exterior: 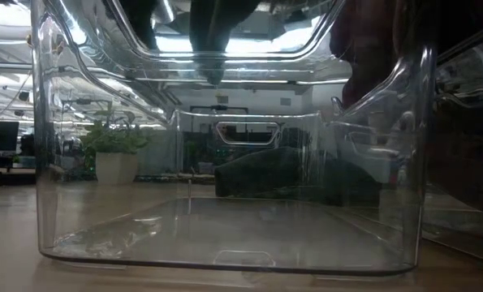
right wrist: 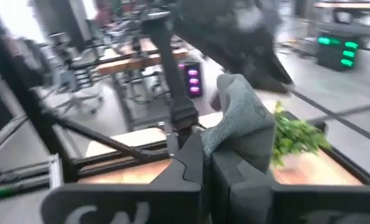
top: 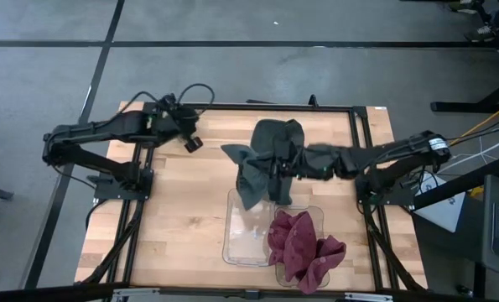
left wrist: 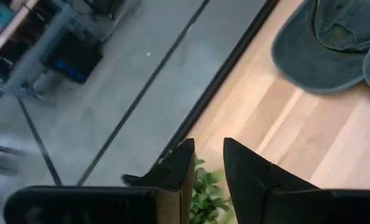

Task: Pick & Place hat
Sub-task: Put the top left gray cap into the left transparent bin, then put the top gray cap into the left transparent bin

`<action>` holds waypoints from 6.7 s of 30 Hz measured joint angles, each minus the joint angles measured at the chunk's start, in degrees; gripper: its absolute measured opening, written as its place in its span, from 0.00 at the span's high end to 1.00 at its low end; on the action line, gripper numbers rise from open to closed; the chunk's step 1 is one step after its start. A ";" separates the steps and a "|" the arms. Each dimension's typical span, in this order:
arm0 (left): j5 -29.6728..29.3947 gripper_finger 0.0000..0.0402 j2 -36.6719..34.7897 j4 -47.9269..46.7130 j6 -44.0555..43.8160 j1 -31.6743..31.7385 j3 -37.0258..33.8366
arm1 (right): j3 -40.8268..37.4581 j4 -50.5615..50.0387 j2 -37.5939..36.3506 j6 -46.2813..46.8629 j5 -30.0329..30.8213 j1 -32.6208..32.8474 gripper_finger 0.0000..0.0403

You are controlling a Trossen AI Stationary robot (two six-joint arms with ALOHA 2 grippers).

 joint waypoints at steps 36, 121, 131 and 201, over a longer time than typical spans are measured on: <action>30.56 0.80 -16.62 -1.92 6.15 0.15 -0.02 | 39.04 -38.94 28.03 39.63 18.51 17.34 1.00; 30.34 0.81 -20.50 -3.65 10.43 0.17 -0.09 | 43.01 -36.15 38.29 68.94 -15.59 4.81 0.99; 30.34 0.81 -20.50 -3.67 10.39 0.17 -0.09 | 43.01 -37.04 38.29 68.70 -16.65 4.84 0.87; 26.93 0.89 -8.55 16.05 4.27 7.03 -0.02 | 5.60 -70.23 0.96 -0.52 -26.50 -42.92 0.96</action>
